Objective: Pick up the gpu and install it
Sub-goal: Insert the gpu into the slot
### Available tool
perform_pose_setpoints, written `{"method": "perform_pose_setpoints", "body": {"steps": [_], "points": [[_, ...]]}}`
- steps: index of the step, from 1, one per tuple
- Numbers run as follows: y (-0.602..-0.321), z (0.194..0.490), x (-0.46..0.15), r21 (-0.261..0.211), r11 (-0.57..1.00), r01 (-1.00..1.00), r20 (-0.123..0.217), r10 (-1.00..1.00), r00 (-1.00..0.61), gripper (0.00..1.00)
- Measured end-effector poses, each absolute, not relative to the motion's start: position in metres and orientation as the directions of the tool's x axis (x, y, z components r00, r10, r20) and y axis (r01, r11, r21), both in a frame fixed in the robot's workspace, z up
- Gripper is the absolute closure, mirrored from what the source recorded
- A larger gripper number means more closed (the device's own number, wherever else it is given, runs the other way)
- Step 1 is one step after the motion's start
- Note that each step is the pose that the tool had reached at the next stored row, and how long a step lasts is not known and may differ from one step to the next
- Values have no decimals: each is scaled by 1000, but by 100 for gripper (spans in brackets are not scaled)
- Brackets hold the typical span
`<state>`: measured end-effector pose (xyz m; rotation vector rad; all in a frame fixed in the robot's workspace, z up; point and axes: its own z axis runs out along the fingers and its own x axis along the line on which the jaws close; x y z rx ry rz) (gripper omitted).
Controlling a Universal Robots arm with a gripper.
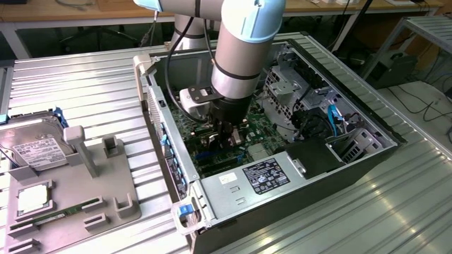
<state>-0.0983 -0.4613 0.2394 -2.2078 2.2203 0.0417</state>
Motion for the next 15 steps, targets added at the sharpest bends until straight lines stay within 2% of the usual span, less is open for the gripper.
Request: {"method": "perform_pose_setpoints", "body": {"steps": [15], "points": [[-460,239,-92,15,6,-1000,-26,-1000,-6,72]]}}
